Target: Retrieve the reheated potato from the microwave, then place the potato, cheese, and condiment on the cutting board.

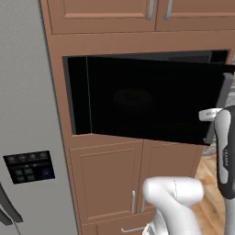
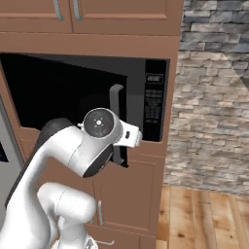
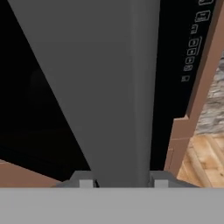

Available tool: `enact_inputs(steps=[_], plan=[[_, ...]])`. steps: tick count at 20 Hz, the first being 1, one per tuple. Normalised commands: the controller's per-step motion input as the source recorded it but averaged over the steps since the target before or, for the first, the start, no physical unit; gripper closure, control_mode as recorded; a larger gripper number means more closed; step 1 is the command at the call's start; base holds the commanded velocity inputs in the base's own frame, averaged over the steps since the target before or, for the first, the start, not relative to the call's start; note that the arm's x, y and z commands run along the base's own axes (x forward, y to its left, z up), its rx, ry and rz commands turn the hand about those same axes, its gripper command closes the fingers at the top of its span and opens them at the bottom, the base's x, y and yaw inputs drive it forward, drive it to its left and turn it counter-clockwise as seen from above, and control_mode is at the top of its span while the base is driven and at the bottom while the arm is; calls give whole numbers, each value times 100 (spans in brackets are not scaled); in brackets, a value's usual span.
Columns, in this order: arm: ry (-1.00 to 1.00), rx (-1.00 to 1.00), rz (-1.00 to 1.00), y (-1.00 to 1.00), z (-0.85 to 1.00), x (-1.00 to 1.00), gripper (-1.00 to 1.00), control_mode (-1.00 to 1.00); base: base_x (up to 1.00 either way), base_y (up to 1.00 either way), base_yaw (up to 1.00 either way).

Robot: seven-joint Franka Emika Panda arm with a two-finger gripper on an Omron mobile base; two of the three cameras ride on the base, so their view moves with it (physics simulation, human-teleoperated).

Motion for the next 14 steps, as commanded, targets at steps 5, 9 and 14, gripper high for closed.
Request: enact_inputs(steps=[5, 9, 14], plan=[[4, 0, -3, 23, 13, -69, 100, -100, 0, 0, 0], [3, 0, -3, 28, 12, -66, 100, -100, 0, 0, 0], [6, 0, -5, 30, 9, -41, 100, -100, 0, 0, 0]])
